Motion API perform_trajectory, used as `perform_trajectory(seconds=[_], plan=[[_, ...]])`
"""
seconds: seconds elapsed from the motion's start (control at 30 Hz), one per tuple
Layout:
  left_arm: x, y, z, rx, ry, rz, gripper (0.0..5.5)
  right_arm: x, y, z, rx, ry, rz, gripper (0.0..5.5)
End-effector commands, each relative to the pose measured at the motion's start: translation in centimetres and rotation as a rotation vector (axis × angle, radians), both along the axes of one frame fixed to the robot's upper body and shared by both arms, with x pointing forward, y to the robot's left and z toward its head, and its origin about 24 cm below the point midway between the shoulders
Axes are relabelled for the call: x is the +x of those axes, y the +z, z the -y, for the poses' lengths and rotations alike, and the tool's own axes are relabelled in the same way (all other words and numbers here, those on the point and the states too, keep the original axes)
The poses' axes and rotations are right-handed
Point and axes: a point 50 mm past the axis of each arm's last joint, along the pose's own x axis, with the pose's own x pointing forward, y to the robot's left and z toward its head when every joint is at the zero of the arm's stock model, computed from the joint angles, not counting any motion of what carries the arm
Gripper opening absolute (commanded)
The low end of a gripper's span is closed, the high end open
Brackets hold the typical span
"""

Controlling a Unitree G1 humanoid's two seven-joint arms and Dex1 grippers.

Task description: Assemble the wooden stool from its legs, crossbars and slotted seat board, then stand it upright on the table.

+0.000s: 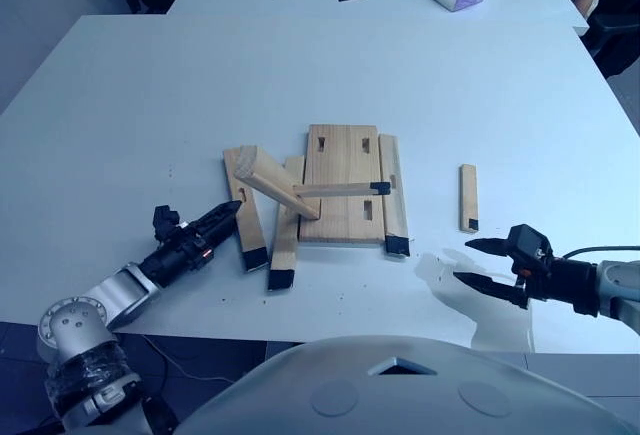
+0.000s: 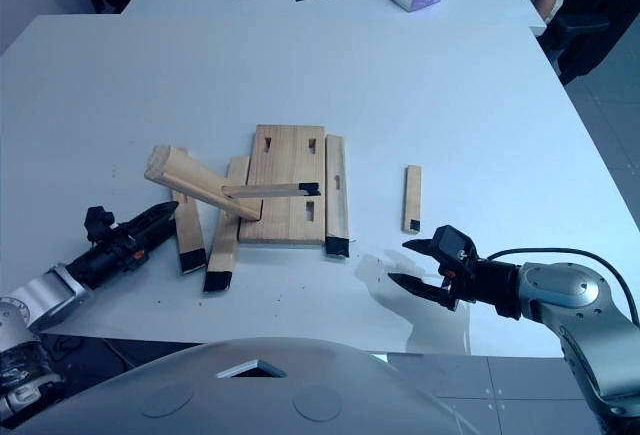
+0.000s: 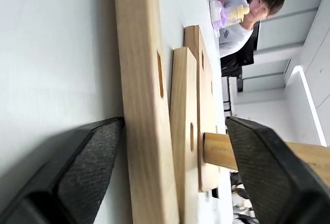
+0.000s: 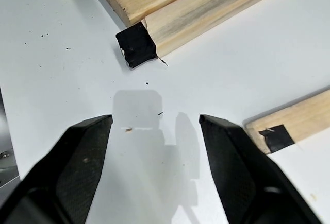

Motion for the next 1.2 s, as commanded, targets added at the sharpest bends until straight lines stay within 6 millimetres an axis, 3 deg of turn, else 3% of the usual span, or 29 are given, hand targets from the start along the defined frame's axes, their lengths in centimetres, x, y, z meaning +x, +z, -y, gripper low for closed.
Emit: perform_trajectory(seconds=[0.03, 0.2, 0.3, 0.37, 0.53, 0.67, 0.83, 1.07, 1.2], plan=[[0.1, -1.2, -2.6, 0.189, -0.009, -0.122, 3.69, -0.2, -0.1, -0.3, 0.005, -0.019, 0.009, 3.09], [2.3, 1.4, -4.2, 0.351, -0.122, -0.053, 3.69, -1.1, -0.5, -0.8, 0.017, -0.067, 0.012, 3.09], [2.7, 3.7, -4.5, 0.571, -0.248, 0.013, 3.69, -1.8, -0.8, -1.1, 0.028, -0.108, 0.016, 3.09], [3.2, 5.7, -3.2, 0.741, -0.341, 0.097, 3.69, -2.5, -0.9, -1.3, 0.030, -0.144, 0.017, 3.09], [3.3, 9.1, 1.3, 0.858, -0.419, 0.184, 3.69, -4.3, -1.3, -2.2, 0.051, -0.242, 0.020, 3.09], [2.7, 8.5, 3.3, 0.855, -0.366, 0.070, 3.69, -4.6, -1.8, -3.2, 0.073, -0.270, 0.030, 3.09], [2.6, 6.9, 2.8, 0.946, -0.209, -0.071, 3.69, -4.3, -2.0, -3.7, 0.079, -0.271, 0.040, 3.09], [2.8, 5.7, 5.0, 0.875, -0.184, -0.098, 3.69, -4.1, -2.2, -4.1, 0.091, -0.263, 0.046, 3.09], [3.1, 6.3, 4.6, 0.889, -0.184, -0.100, 3.69, -4.3, -2.4, -4.3, 0.094, -0.276, 0.043, 3.09]])
